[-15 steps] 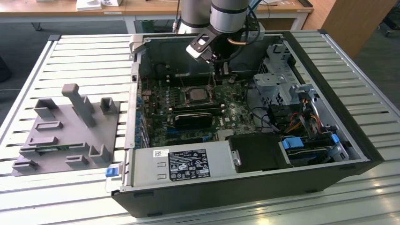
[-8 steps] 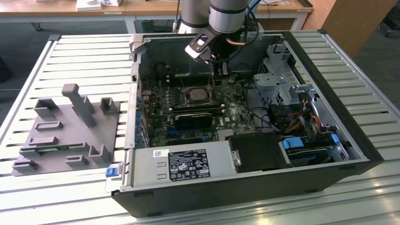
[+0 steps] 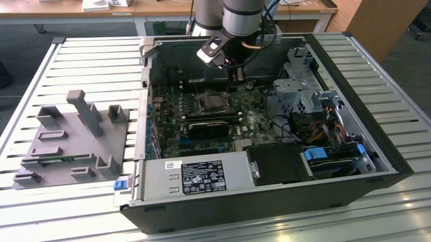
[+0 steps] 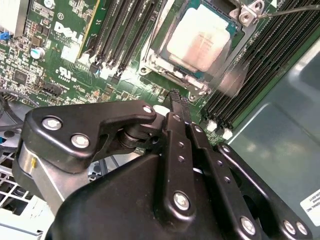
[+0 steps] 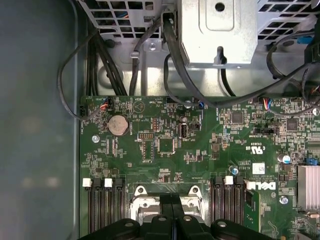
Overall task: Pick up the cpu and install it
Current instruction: 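Close the cpu cover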
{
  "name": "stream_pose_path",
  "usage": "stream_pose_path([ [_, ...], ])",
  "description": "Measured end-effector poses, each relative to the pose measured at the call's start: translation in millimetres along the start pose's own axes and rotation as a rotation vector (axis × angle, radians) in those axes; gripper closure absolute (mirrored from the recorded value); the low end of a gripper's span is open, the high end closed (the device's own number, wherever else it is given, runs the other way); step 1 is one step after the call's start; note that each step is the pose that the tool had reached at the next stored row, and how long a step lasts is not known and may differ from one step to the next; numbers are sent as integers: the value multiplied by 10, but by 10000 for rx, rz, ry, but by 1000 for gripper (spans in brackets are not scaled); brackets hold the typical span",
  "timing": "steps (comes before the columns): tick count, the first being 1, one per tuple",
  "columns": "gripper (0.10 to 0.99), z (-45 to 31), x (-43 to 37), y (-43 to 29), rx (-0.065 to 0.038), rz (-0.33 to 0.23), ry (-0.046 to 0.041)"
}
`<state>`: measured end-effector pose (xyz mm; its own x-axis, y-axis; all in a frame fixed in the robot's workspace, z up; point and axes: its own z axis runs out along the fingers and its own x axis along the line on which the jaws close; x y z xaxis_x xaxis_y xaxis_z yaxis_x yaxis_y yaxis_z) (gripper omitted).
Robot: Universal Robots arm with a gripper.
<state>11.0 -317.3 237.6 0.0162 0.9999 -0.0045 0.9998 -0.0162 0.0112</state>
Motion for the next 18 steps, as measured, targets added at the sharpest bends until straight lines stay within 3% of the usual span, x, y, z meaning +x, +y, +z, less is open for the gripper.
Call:
stream_pose_path([
  [18,980,6,-1,-60,0,-1,1],
])
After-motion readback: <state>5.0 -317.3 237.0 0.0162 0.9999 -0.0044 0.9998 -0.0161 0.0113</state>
